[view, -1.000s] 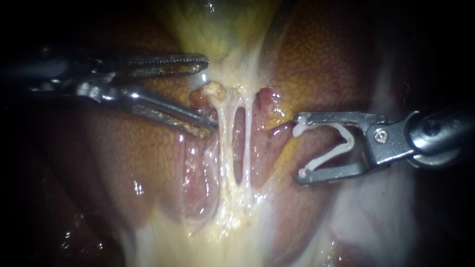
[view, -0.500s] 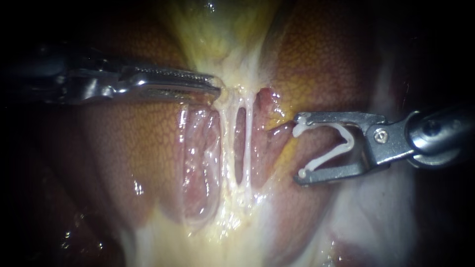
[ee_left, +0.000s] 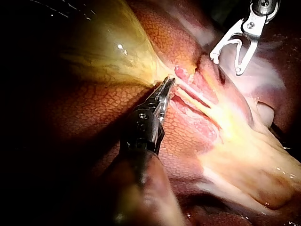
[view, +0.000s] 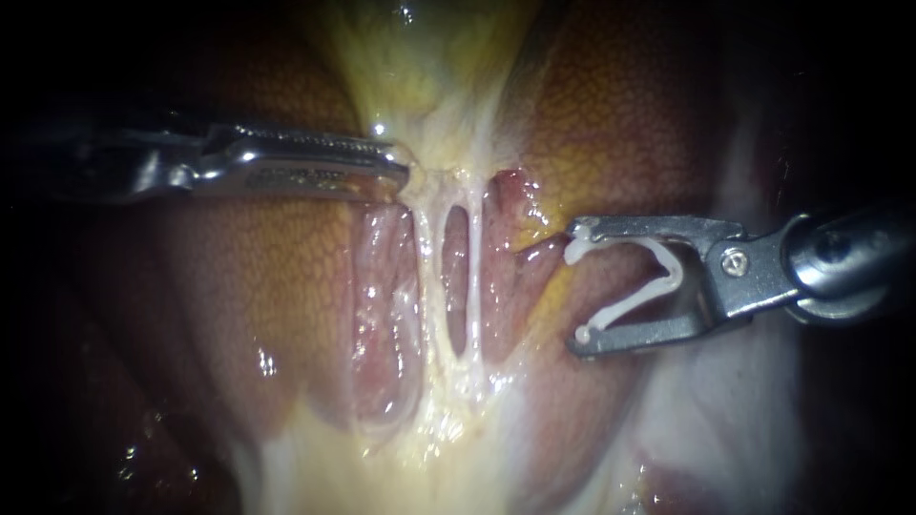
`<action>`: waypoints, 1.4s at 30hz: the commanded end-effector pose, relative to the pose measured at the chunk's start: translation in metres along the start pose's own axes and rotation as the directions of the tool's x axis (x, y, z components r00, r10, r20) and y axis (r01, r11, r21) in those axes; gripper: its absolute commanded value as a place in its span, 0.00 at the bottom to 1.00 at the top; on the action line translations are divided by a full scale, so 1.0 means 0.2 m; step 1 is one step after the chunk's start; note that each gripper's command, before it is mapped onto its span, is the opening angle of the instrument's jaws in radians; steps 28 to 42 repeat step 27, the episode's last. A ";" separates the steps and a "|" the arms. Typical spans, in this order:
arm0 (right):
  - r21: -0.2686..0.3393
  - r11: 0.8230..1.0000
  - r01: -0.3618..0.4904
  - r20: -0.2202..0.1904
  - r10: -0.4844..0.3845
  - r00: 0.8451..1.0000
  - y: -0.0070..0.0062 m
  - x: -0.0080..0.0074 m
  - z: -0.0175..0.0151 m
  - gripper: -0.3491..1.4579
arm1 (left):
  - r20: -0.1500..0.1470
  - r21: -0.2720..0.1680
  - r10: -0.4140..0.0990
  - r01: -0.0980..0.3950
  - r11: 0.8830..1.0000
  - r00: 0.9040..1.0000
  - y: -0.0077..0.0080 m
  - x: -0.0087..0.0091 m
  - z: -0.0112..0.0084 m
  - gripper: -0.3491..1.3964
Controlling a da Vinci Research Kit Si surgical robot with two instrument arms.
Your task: Grabbing gallbladder
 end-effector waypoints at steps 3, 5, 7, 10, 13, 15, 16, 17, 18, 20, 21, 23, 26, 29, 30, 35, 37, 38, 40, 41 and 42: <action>0.000 1.000 0.000 0.000 0.000 1.000 0.000 0.000 0.000 0.52 | 0.025 -0.003 -0.014 0.014 1.000 1.000 0.003 -0.006 -0.008 0.00; 0.000 1.000 0.000 0.000 0.000 1.000 0.000 0.000 0.000 0.52 | 0.037 -0.010 -0.022 0.023 1.000 0.999 0.005 -0.010 -0.014 0.00; 0.000 1.000 0.000 0.000 0.000 1.000 0.000 0.000 0.000 0.52 | 0.046 -0.018 -0.032 0.032 0.999 0.998 0.008 -0.012 -0.019 0.00; 0.000 1.000 0.000 0.000 0.000 1.000 0.000 0.000 0.000 0.52 | 0.055 -0.030 -0.044 0.046 0.998 0.997 0.011 -0.015 -0.025 0.00; -0.001 1.000 0.000 0.000 0.000 1.000 0.000 0.000 0.000 0.52 | 0.055 -0.037 -0.057 0.059 0.998 0.997 0.012 -0.015 -0.027 0.00; -0.001 1.000 0.000 0.000 0.000 1.000 0.000 0.000 0.000 0.52 | 0.056 -0.041 -0.059 0.062 0.997 0.997 0.012 -0.015 -0.027 0.00; -0.001 1.000 0.000 0.000 0.000 1.000 0.000 0.000 0.000 0.52 | 0.056 -0.043 -0.060 0.062 0.997 0.997 0.012 -0.015 -0.027 0.00; -0.001 1.000 0.000 0.000 0.000 1.000 0.000 0.000 0.000 0.52 | 0.056 -0.044 -0.061 0.064 0.997 0.997 0.012 -0.015 -0.027 0.00; -0.001 1.000 0.000 0.000 0.000 1.000 0.000 0.000 0.000 0.52 | 0.056 -0.045 -0.062 0.064 0.997 0.997 0.012 -0.015 -0.027 0.00; -0.001 1.000 0.000 0.000 0.000 1.000 0.000 0.000 0.000 0.52 | 0.056 -0.048 -0.063 0.066 0.997 0.996 0.012 -0.015 -0.027 0.00; -0.001 1.000 0.000 0.000 0.000 1.000 0.000 0.000 0.000 0.52 | 0.057 -0.049 -0.063 0.066 0.997 0.996 0.012 -0.015 -0.027 0.00; -0.001 1.000 0.000 0.000 0.000 1.000 0.000 0.000 0.000 0.52 | 0.057 -0.050 -0.064 0.067 0.996 0.996 0.012 -0.015 -0.027 0.00; -0.001 1.000 0.000 0.000 0.000 1.000 0.000 0.000 0.000 0.52 | 0.057 -0.053 -0.065 0.068 0.996 0.996 0.012 -0.014 -0.027 0.00; -0.001 1.000 0.000 0.000 0.000 1.000 0.000 0.000 0.000 0.52 | 0.057 -0.053 -0.066 0.069 0.996 0.996 0.012 -0.014 -0.027 0.00; -0.001 1.000 0.000 0.000 0.000 1.000 0.000 0.000 0.000 0.52 | 0.057 -0.053 -0.066 0.069 0.996 0.996 0.012 -0.014 -0.027 0.00; -0.001 1.000 0.000 0.000 0.000 1.000 0.000 0.000 0.000 0.52 | 0.057 -0.053 -0.066 0.069 0.996 0.996 0.012 -0.014 -0.027 0.00; -0.001 1.000 0.000 0.000 0.000 1.000 0.000 0.000 0.000 0.52 | 0.057 -0.053 -0.066 0.069 0.996 0.996 0.012 -0.014 -0.027 0.00; -0.001 1.000 0.000 0.000 0.000 1.000 0.000 0.000 0.000 0.52 | 0.057 -0.053 -0.066 0.069 0.996 0.996 0.012 -0.014 -0.027 0.00; -0.001 1.000 0.000 0.000 0.000 1.000 0.000 0.000 0.000 0.52 | 0.057 -0.053 -0.066 0.069 0.996 0.996 0.012 -0.014 -0.027 0.00; -0.001 1.000 0.000 0.000 0.000 1.000 0.000 0.000 0.000 0.52 | 0.057 -0.053 -0.066 0.069 0.996 0.996 0.012 -0.014 -0.027 0.00; -0.001 1.000 0.000 0.000 0.000 1.000 0.000 0.000 0.000 0.52 | 0.057 -0.053 -0.066 0.069 0.996 0.996 0.012 -0.014 -0.027 0.00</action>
